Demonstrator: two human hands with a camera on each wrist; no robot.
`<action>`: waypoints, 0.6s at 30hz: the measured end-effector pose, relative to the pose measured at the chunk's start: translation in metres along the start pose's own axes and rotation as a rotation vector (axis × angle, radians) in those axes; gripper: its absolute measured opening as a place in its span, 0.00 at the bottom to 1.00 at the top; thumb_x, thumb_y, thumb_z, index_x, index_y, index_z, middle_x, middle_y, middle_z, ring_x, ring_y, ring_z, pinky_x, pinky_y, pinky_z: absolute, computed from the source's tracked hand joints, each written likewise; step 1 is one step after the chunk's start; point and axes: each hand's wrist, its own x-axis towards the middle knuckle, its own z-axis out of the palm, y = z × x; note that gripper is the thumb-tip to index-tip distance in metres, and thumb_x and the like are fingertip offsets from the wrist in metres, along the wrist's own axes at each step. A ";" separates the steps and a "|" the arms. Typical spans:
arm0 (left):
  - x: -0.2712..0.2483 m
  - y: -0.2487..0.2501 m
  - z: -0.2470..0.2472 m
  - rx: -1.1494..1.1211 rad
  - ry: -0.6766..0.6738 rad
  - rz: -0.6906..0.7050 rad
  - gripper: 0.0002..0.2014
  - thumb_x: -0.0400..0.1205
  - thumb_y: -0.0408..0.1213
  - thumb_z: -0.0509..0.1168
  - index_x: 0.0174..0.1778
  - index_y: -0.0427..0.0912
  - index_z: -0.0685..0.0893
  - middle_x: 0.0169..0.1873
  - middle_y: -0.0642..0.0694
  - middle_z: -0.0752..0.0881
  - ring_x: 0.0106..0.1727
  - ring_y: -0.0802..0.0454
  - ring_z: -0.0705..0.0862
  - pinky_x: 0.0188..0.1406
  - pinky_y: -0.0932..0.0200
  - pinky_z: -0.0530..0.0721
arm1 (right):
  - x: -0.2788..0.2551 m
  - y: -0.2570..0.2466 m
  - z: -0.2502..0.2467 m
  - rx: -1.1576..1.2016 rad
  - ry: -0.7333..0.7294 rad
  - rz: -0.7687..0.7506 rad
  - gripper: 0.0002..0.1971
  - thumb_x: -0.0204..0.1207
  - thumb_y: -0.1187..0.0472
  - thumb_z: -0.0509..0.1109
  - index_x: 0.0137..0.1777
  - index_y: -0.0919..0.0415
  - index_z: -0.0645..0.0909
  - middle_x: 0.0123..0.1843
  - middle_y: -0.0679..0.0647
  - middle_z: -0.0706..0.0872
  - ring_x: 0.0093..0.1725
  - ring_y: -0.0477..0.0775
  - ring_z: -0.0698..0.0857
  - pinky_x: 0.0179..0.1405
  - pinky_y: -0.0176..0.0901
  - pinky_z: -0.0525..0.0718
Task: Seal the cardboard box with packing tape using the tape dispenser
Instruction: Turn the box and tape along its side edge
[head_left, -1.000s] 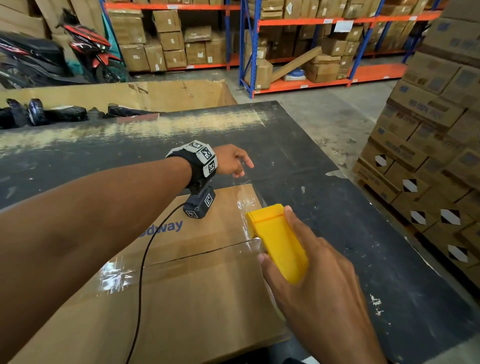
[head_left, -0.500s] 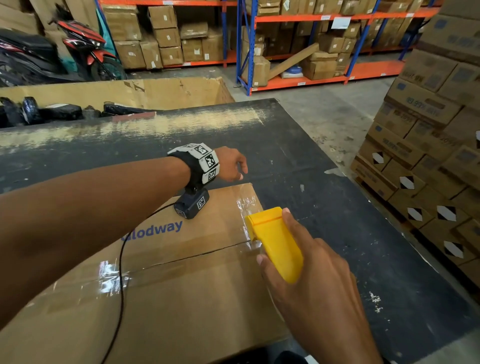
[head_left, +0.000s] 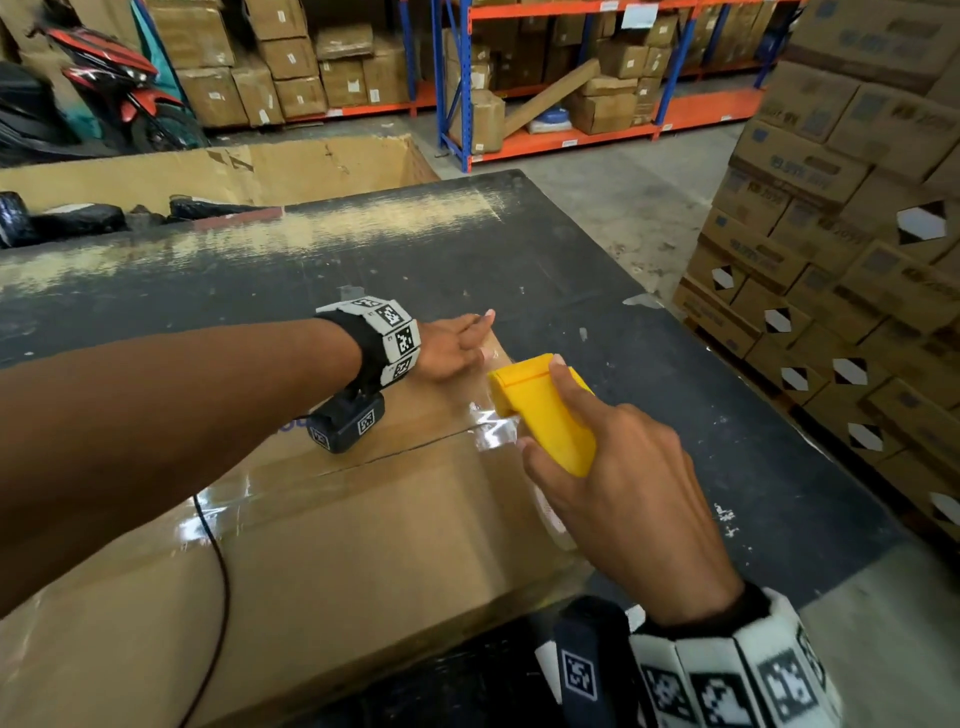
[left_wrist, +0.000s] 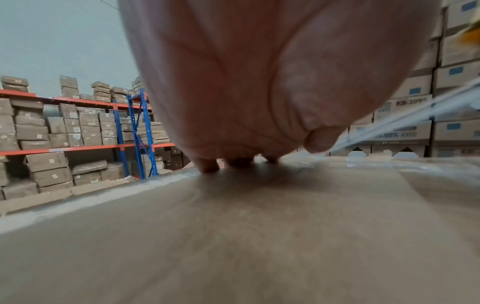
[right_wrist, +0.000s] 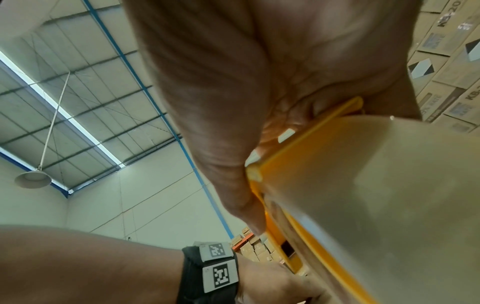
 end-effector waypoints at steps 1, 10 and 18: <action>-0.001 0.001 0.001 0.003 0.012 -0.010 0.35 0.91 0.55 0.44 0.89 0.47 0.34 0.91 0.41 0.43 0.92 0.41 0.45 0.89 0.45 0.45 | -0.012 0.004 -0.004 0.000 -0.014 -0.002 0.36 0.75 0.31 0.61 0.83 0.27 0.56 0.42 0.51 0.76 0.52 0.61 0.84 0.42 0.49 0.72; -0.009 0.009 0.004 0.020 0.092 -0.011 0.37 0.90 0.56 0.45 0.89 0.46 0.34 0.90 0.37 0.50 0.91 0.38 0.50 0.88 0.46 0.49 | -0.155 0.095 0.002 -0.055 -0.054 0.130 0.35 0.70 0.23 0.49 0.81 0.19 0.52 0.29 0.36 0.62 0.20 0.58 0.77 0.22 0.36 0.70; -0.008 0.010 0.004 0.057 0.116 -0.032 0.36 0.91 0.55 0.45 0.89 0.47 0.34 0.91 0.38 0.47 0.91 0.38 0.49 0.87 0.47 0.47 | -0.146 0.093 0.042 -0.226 -0.190 0.234 0.33 0.76 0.30 0.55 0.82 0.30 0.62 0.58 0.51 0.87 0.60 0.57 0.86 0.52 0.48 0.79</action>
